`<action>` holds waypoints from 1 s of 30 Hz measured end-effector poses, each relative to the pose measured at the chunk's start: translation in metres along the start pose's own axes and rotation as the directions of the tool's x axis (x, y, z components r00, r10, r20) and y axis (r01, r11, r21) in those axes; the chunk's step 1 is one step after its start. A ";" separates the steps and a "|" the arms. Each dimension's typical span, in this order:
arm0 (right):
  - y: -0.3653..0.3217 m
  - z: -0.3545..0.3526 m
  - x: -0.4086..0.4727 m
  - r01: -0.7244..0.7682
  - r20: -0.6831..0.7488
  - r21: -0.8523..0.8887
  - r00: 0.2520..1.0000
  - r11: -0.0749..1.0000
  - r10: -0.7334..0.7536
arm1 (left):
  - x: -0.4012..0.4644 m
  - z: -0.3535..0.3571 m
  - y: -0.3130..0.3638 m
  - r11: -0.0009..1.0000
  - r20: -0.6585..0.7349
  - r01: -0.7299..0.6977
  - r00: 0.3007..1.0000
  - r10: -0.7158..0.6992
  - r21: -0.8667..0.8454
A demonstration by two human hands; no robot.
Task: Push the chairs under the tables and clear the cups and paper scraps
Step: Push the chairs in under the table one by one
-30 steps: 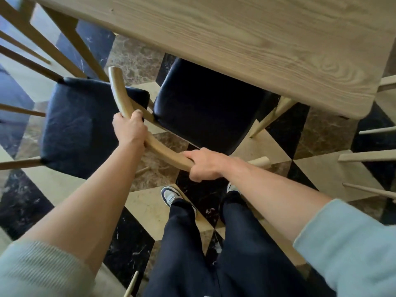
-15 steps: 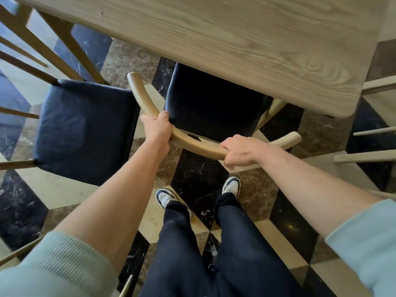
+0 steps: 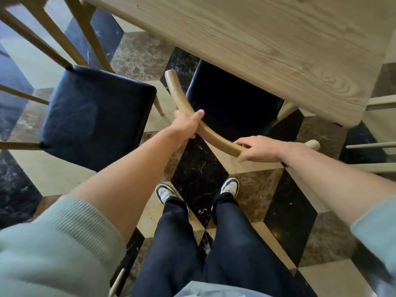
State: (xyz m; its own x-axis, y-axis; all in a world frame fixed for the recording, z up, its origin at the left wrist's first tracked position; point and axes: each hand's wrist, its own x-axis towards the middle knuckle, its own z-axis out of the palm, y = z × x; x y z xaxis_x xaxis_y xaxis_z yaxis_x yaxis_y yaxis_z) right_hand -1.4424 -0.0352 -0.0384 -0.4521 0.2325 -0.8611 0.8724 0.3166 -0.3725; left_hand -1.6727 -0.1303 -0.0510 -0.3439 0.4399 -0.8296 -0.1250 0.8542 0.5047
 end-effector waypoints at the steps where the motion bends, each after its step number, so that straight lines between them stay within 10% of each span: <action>1: -0.018 0.001 0.001 0.032 -0.046 0.049 0.999 0.998 -0.029 | -0.004 -0.015 0.000 0.998 0.010 -0.020 1.000 0.019 0.063; 8: -0.159 -0.001 0.052 0.215 -0.515 0.403 0.857 0.890 0.026 | -0.014 -0.157 -0.031 0.995 -0.031 -0.099 0.995 0.099 -0.012; 15: -0.297 0.000 0.103 0.404 -0.778 0.174 0.616 0.898 -0.126 | -0.016 -0.318 -0.071 0.992 -0.291 -0.118 0.948 0.128 0.052; 25: -0.489 0.023 0.222 0.432 -0.444 0.250 0.847 0.867 -0.294 | 0.027 -0.511 0.001 0.867 -0.631 -0.077 0.654 0.417 0.493; 30: -0.586 0.065 0.248 0.444 -0.288 0.394 0.891 0.805 -0.351 | 0.061 -0.575 -0.012 0.802 -0.504 0.007 0.780 0.370 0.598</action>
State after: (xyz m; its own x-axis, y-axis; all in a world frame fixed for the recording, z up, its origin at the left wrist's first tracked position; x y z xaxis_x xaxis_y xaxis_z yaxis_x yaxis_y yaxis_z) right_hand -2.0536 -0.2231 -0.0567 -0.7629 0.3603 -0.5368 0.5743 -0.0039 -0.8187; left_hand -2.2270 -0.2737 0.0296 -0.7839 0.5191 -0.3406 0.4539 0.8535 0.2561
